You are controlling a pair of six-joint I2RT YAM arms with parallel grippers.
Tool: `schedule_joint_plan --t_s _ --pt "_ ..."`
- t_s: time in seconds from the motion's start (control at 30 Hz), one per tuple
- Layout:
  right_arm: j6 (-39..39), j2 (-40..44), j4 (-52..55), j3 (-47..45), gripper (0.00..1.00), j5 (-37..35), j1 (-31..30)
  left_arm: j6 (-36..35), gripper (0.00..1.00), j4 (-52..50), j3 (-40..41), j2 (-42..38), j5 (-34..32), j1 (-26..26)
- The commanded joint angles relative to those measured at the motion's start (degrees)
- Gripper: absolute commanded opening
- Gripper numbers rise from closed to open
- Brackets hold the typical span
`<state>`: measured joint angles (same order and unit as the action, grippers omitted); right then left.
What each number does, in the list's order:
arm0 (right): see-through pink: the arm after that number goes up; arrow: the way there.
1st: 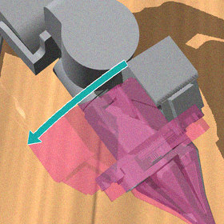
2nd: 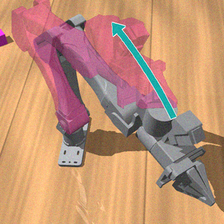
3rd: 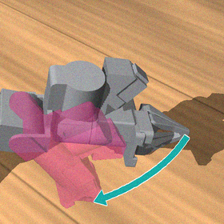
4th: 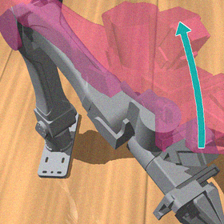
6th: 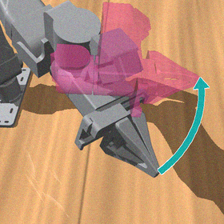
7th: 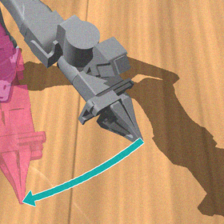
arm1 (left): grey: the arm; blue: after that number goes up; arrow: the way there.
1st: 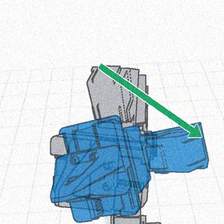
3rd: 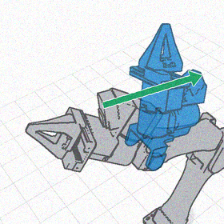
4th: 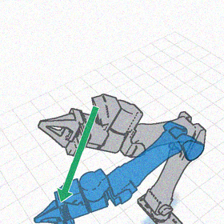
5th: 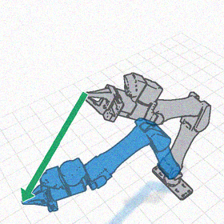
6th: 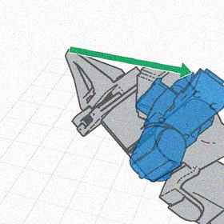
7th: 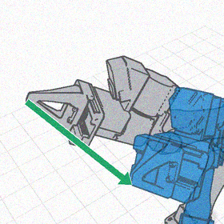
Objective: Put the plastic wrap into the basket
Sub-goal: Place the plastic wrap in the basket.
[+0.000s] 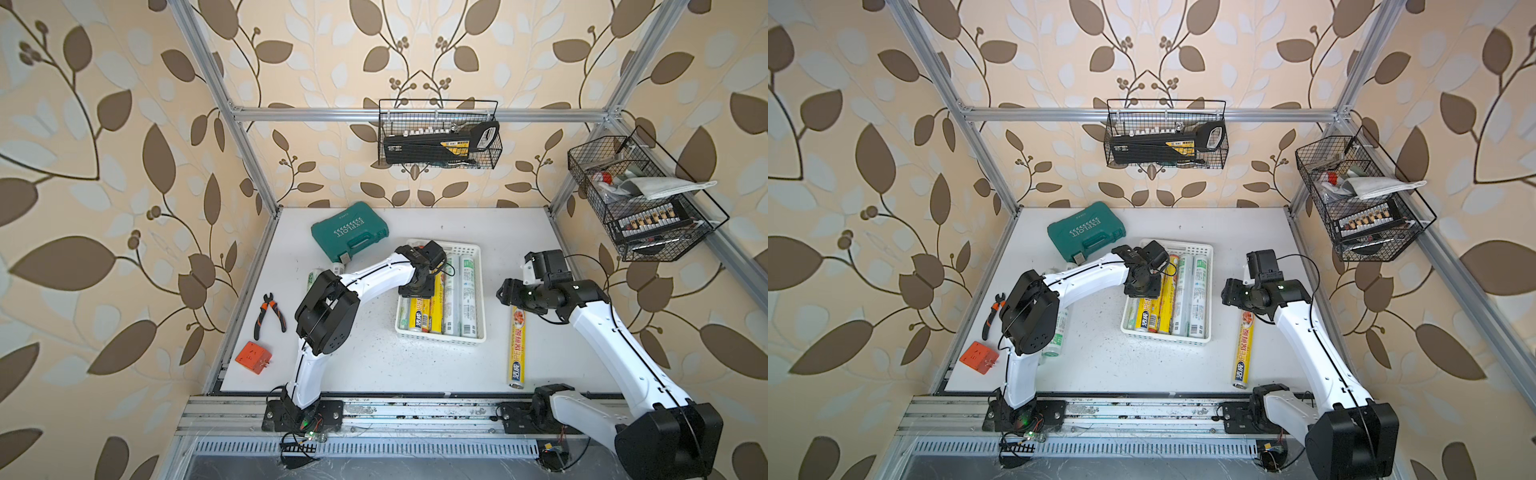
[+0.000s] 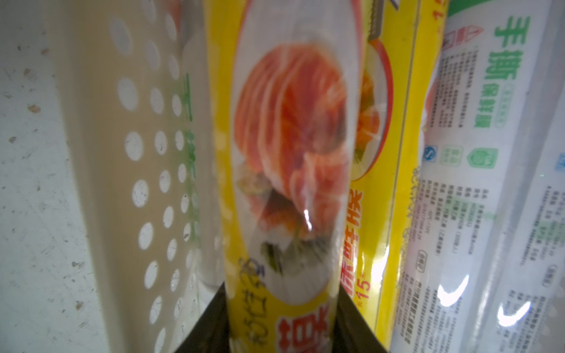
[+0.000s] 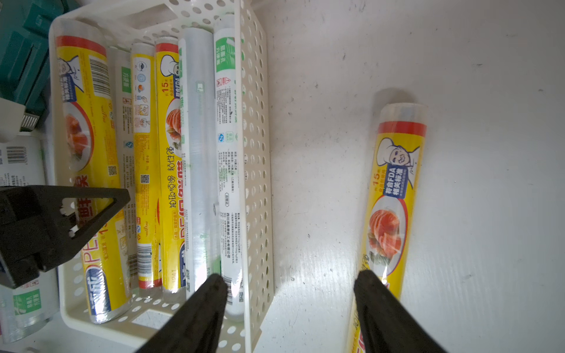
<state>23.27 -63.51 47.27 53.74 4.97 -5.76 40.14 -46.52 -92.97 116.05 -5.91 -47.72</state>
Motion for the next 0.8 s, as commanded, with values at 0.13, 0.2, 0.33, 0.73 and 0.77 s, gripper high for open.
schedule_joint_plan --t_s 0.13,0.2,0.33,0.73,0.77 --pt "0.2 -0.6 2.0 0.6 0.70 -0.1 0.3 0.5 0.55 -2.6 -1.2 -2.5 -0.3 -0.6" --pt "0.7 -1.0 2.5 0.6 0.70 -0.3 0.5 0.1 0.54 -3.0 -1.6 -2.8 -0.4 -0.6" --pt "1.6 -1.3 4.2 0.7 0.71 -1.7 0.9 0.0 0.54 -3.4 -1.6 -4.1 -1.1 -0.6" --pt "5.7 2.9 6.4 -3.1 0.82 -3.3 2.0 0.4 0.64 -1.6 3.7 -13.3 -1.5 -0.6" --pt "6.2 3.5 6.1 -3.7 0.83 -3.3 1.9 0.5 0.65 -1.6 4.2 -14.1 -1.9 -0.7"
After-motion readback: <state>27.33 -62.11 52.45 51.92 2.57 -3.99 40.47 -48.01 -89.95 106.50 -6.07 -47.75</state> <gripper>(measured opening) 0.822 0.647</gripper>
